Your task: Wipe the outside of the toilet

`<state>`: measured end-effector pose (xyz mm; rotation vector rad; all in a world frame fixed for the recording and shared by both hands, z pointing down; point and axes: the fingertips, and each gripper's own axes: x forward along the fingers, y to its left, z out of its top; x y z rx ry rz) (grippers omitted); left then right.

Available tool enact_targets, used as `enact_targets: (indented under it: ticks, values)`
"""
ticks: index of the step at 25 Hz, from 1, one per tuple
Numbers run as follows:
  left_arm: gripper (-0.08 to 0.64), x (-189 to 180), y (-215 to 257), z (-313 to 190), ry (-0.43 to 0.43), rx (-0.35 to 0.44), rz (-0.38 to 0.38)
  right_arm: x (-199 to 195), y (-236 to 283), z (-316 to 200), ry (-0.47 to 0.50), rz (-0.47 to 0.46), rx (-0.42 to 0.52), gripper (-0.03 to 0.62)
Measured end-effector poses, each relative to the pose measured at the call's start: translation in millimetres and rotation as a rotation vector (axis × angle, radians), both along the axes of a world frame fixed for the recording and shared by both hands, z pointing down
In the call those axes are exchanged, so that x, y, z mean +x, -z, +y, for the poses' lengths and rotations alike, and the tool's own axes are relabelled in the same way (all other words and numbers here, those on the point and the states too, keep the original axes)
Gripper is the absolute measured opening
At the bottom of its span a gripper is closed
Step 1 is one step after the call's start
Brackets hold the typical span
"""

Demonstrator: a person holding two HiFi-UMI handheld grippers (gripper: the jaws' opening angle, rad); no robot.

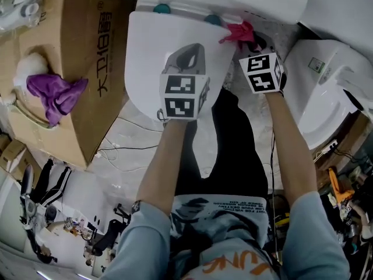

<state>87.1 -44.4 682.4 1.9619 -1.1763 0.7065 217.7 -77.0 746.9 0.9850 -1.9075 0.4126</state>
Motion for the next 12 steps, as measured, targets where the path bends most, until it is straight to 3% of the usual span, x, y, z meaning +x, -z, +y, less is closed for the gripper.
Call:
enact_targets:
  ticks: [5, 12]
  values:
    - [0.025, -17.7, 48.8, 3.4, 0.002, 0.074, 0.006, -0.7, 58.3, 18.2, -0.203, -0.163, 0.083, 0.075]
    - [0.025, -69.6, 171.2, 4.2, 0.059, 0.219, 0.024, -52.6, 183.2, 45.9, -0.418, -0.386, 0.191, 0.075]
